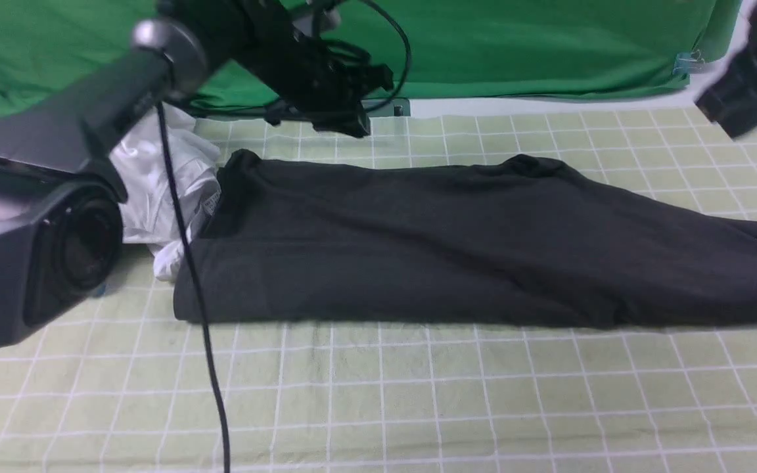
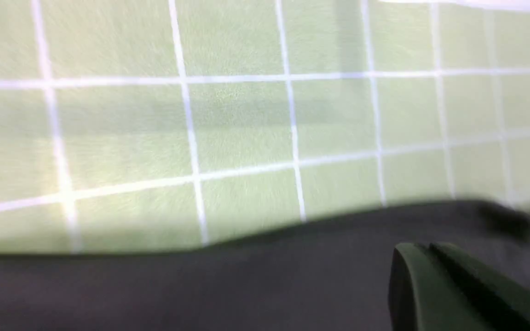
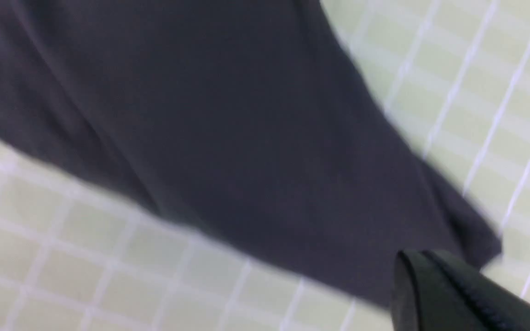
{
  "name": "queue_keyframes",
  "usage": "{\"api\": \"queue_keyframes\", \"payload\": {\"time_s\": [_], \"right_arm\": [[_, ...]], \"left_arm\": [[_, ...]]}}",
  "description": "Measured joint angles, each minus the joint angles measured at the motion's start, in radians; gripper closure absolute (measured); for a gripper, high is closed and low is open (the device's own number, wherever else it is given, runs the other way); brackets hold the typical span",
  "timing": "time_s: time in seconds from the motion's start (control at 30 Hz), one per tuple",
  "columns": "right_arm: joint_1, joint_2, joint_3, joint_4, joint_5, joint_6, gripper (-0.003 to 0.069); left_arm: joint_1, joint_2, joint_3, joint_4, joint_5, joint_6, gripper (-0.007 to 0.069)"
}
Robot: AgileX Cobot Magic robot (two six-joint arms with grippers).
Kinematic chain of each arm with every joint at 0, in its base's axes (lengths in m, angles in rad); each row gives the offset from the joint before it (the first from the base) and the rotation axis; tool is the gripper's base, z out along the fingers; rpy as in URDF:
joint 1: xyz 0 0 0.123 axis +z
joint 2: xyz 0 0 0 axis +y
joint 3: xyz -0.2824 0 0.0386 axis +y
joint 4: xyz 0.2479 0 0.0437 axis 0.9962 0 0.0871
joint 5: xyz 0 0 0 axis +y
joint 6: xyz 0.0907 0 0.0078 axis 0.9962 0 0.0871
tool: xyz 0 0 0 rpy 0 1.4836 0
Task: Fold a long-sleeved shirt over a green coffee tablecloth.
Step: 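Pull the folded dark garment lengthwise by its ends to straighten it flat on the table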
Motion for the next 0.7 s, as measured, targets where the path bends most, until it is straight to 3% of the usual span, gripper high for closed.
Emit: {"api": "queue_keyframes", "payload": {"time_s": [0.07, 0.23, 0.4, 0.57, 0.7], "right_arm": [[-0.059, -0.001, 0.059, 0.001, -0.002, 0.0, 0.0659], [-0.213, 0.063, 0.104, 0.062, -0.036, -0.031, 0.0647], [-0.311, 0.177, 0.106, 0.166, -0.113, -0.07, 0.0546], [-0.326, 0.277, 0.106, 0.186, -0.22, -0.078, 0.0391], [-0.326, 0.327, 0.106, 0.194, -0.274, -0.078, 0.0324]], "left_arm": [[0.013, -0.028, -0.043, 0.015, 0.125, 0.031, 0.0613], [0.008, -0.152, -0.028, 0.172, 0.202, 0.054, 0.0613], [0.004, -0.33, 0.124, 0.251, 0.203, 0.055, 0.0613], [0.004, -0.548, 0.463, 0.293, 0.172, 0.055, 0.0613], [0.004, -0.679, 0.773, 0.279, 0.039, 0.05, 0.0613]]}}
